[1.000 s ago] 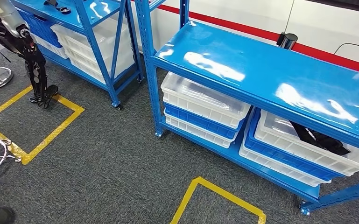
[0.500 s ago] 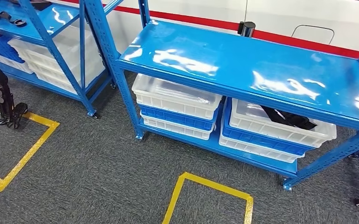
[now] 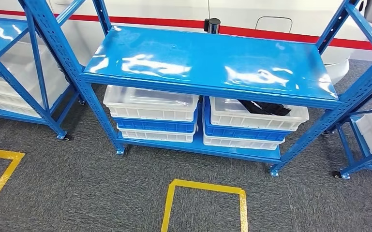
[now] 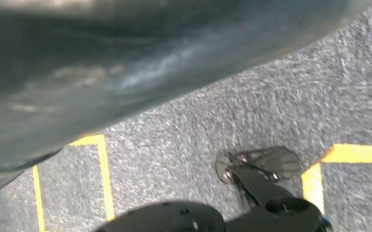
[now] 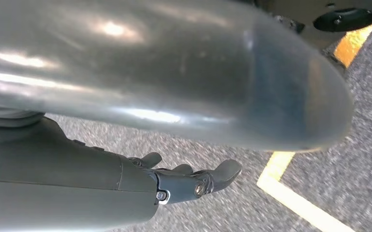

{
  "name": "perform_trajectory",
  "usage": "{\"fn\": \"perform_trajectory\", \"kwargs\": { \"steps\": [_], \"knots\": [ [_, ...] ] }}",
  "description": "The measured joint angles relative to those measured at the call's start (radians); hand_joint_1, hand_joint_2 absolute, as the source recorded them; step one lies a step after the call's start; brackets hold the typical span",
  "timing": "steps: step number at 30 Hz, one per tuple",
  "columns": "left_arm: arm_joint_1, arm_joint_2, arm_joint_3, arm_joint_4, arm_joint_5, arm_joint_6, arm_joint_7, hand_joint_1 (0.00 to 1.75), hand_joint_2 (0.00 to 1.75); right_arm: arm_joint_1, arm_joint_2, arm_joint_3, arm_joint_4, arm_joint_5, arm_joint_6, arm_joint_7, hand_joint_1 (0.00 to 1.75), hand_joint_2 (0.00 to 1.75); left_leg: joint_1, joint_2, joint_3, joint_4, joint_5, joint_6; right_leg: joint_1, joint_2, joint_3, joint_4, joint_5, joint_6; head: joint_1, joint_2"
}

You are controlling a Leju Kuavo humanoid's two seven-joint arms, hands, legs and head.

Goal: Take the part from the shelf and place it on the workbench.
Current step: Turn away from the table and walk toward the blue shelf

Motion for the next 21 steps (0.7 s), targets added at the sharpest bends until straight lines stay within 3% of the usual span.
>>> {"fn": "perform_trajectory", "kwargs": {
  "steps": [1, 3, 5, 6, 7, 8, 10, 12, 14, 15, 17, 19, 21],
  "knots": [
    [0.000, 0.000, 0.000, 0.000, 0.000, 0.000, 0.000, 0.00, 0.00, 0.001, 0.000, 0.000, 0.000, 0.000, 0.000, 0.000, 0.00, 0.00, 0.000, 0.013, 0.000, -0.004, 0.003, 0.009, 0.001, -0.023, -0.014, 0.020, -0.011, 0.002, 0.002, 0.000],
    [0.003, 0.000, 0.002, 0.000, 0.000, 0.000, -0.001, 0.00, 0.00, -0.002, 0.000, 0.000, 0.000, 0.000, 0.000, 0.000, 0.00, 0.00, -0.002, 0.040, 0.000, -0.008, 0.005, 0.023, 0.004, -0.082, -0.065, 0.119, -0.060, -0.005, 0.007, 0.000],
    [0.005, 0.000, 0.004, 0.000, 0.000, 0.000, 0.000, 0.00, 0.00, -0.005, 0.001, 0.000, 0.000, 0.001, 0.000, 0.000, 0.00, 0.00, -0.005, 0.071, -0.003, -0.008, 0.004, 0.028, 0.004, -0.105, -0.129, 0.247, -0.113, -0.009, 0.010, 0.000],
    [0.005, 0.000, 0.004, 0.000, 0.000, 0.000, 0.001, 0.00, 0.00, -0.004, 0.001, 0.000, 0.000, 0.001, 0.000, 0.000, 0.00, 0.00, -0.006, 0.085, -0.003, -0.008, 0.003, 0.028, 0.004, -0.109, -0.143, 0.278, -0.121, -0.005, 0.010, 0.000],
    [0.005, 0.000, 0.005, 0.000, 0.000, 0.000, 0.002, 0.00, 0.00, -0.002, 0.002, 0.000, 0.000, 0.002, 0.000, 0.000, 0.00, 0.00, -0.006, 0.098, -0.003, -0.008, 0.003, 0.027, 0.003, -0.113, -0.136, 0.270, -0.115, 0.003, 0.010, 0.000],
    [0.004, 0.000, 0.005, 0.000, 0.000, 0.000, 0.002, 0.00, 0.00, -0.001, 0.001, 0.000, 0.000, 0.002, 0.000, 0.000, 0.00, 0.00, -0.005, 0.110, -0.002, -0.008, 0.002, 0.026, 0.002, -0.121, -0.108, 0.222, -0.096, 0.012, 0.010, 0.000],
    [0.004, -0.001, 0.005, 0.000, -0.001, 0.000, 0.002, 0.00, 0.00, -0.003, 0.001, 0.000, 0.000, 0.004, -0.001, 0.000, 0.00, 0.00, -0.008, 0.131, 0.002, -0.007, -0.003, 0.019, 0.003, -0.168, -0.025, 0.080, -0.052, 0.023, 0.012, 0.000],
    [0.005, 0.000, 0.006, 0.000, -0.001, 0.000, 0.002, 0.00, 0.00, -0.007, 0.001, -0.001, 0.000, 0.005, -0.005, -0.003, 0.00, 0.00, -0.014, 0.152, 0.010, -0.007, -0.009, 0.007, 0.007, -0.202, 0.020, 0.003, -0.027, 0.015, 0.010, 0.000],
    [0.002, 0.000, 0.006, 0.000, -0.002, 0.000, 0.002, 0.00, 0.00, -0.007, 0.001, -0.001, 0.000, 0.006, -0.008, -0.006, 0.00, 0.00, -0.014, 0.172, 0.022, -0.011, -0.013, -0.007, 0.011, -0.187, 0.019, -0.002, -0.019, 0.000, 0.007, 0.000],
    [0.000, 0.000, 0.007, -0.001, -0.002, 0.000, 0.002, 0.00, 0.00, -0.006, 0.001, -0.002, 0.000, 0.006, -0.009, -0.007, 0.00, 0.00, -0.010, 0.170, 0.027, -0.011, -0.016, -0.014, 0.007, -0.176, 0.020, -0.004, -0.016, -0.007, 0.006, 0.000],
    [-0.002, -0.001, 0.007, -0.001, -0.002, 0.000, 0.001, 0.00, 0.00, -0.004, 0.001, -0.003, 0.000, 0.008, -0.011, -0.009, 0.00, 0.00, -0.005, 0.124, 0.015, 0.027, -0.047, -0.024, -0.003, -0.158, 0.028, -0.009, -0.012, -0.019, 0.002, 0.000],
    [0.000, -0.001, 0.007, 0.000, -0.002, 0.000, 0.000, 0.00, 0.00, -0.005, 0.002, -0.003, 0.000, 0.016, -0.014, -0.013, 0.00, 0.00, -0.002, 0.067, -0.038, 0.140, -0.110, -0.028, -0.006, -0.144, 0.031, -0.010, -0.011, -0.028, -0.003, 0.000],
    [0.005, -0.001, 0.008, 0.000, -0.002, 0.000, -0.001, 0.00, 0.00, -0.005, 0.003, -0.003, 0.000, 0.023, -0.016, -0.017, 0.00, 0.00, -0.002, 0.052, -0.100, 0.255, -0.147, -0.029, -0.003, -0.128, 0.033, -0.010, -0.013, -0.032, -0.003, 0.000]
  ]
}}
